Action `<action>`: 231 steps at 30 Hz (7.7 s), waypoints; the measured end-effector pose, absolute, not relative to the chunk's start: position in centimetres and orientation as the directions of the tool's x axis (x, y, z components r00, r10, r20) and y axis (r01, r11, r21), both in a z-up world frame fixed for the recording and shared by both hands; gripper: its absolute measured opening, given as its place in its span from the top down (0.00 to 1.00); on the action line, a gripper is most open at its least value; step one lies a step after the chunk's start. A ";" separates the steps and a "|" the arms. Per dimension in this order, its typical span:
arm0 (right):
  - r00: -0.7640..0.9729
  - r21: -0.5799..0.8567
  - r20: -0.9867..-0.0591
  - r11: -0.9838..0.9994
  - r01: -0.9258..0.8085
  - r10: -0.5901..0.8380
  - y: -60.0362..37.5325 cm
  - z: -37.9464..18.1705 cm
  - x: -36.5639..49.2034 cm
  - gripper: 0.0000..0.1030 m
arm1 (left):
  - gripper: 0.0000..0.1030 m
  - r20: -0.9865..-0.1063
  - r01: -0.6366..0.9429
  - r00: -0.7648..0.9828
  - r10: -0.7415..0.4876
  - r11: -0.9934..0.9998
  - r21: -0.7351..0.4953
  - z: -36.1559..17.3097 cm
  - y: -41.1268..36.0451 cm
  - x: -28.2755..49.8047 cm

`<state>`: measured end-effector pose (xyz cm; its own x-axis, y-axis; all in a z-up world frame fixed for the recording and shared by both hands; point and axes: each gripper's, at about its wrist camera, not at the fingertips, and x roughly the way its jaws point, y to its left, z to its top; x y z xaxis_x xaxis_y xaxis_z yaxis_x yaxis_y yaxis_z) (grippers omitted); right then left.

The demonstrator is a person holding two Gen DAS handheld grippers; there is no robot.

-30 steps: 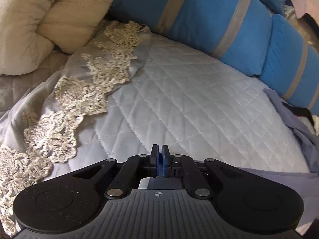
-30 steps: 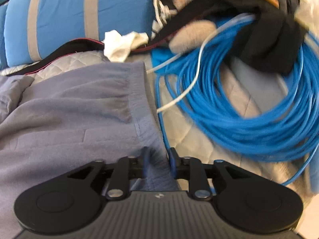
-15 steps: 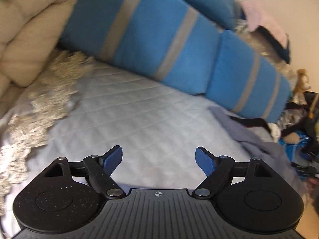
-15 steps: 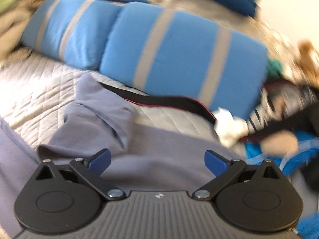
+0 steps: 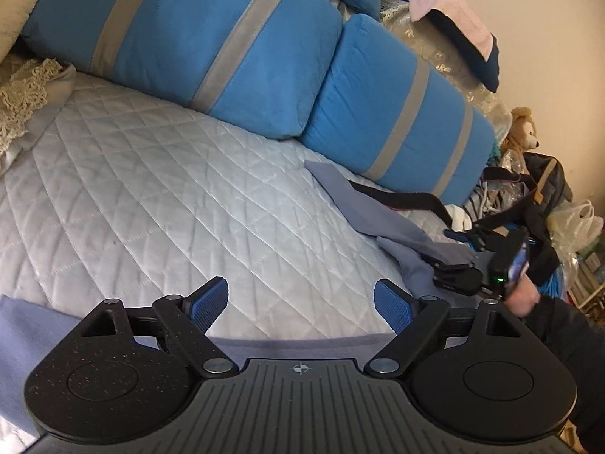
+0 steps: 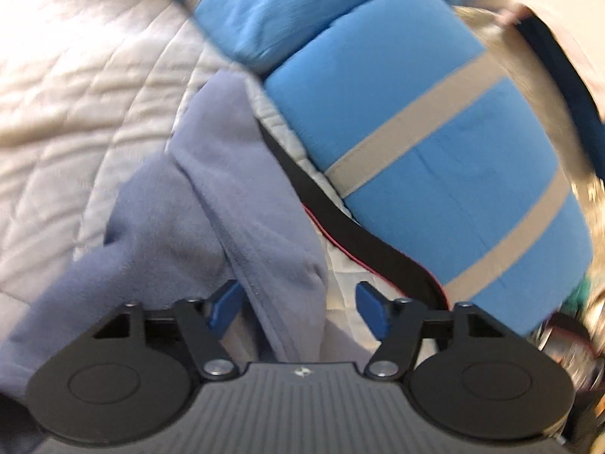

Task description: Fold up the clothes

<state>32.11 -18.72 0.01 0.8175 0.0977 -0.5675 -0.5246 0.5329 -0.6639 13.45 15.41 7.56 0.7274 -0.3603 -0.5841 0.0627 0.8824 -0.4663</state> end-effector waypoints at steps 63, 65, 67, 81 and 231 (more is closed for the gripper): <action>0.740 -0.404 -0.451 0.625 -0.668 0.500 -16.1 15.0 19.5 1.00 | 0.94 -0.439 -0.284 0.682 -0.585 0.341 -0.896 -3.1 7.3 27.3; 0.743 -0.403 -0.461 0.631 -0.663 0.486 -16.4 14.7 19.9 1.00 | 0.94 -0.483 -0.248 0.701 -0.525 0.456 -0.855 -0.8 8.1 26.3; 0.738 -0.396 -0.479 0.634 -0.664 0.474 -16.6 14.1 20.2 1.00 | 0.94 -0.527 -0.209 0.721 -0.450 0.584 -0.785 1.9 8.8 25.1; 0.564 -0.151 -0.604 0.614 -0.774 0.563 -16.1 9.5 18.4 0.23 | 0.94 -0.525 0.320 0.850 -0.047 0.838 0.443 8.0 -0.9 15.4; 0.619 -0.016 -0.621 0.782 -0.623 0.480 -24.2 6.7 13.6 0.15 | 0.98 -0.703 -0.212 0.712 0.008 0.956 -0.204 7.9 33.6 20.4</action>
<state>13.58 -24.20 6.71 0.6191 0.4803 -0.6213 -0.6227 0.7823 -0.0158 20.41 33.59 7.90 0.7115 0.0080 -0.7026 -0.2117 0.9559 -0.2035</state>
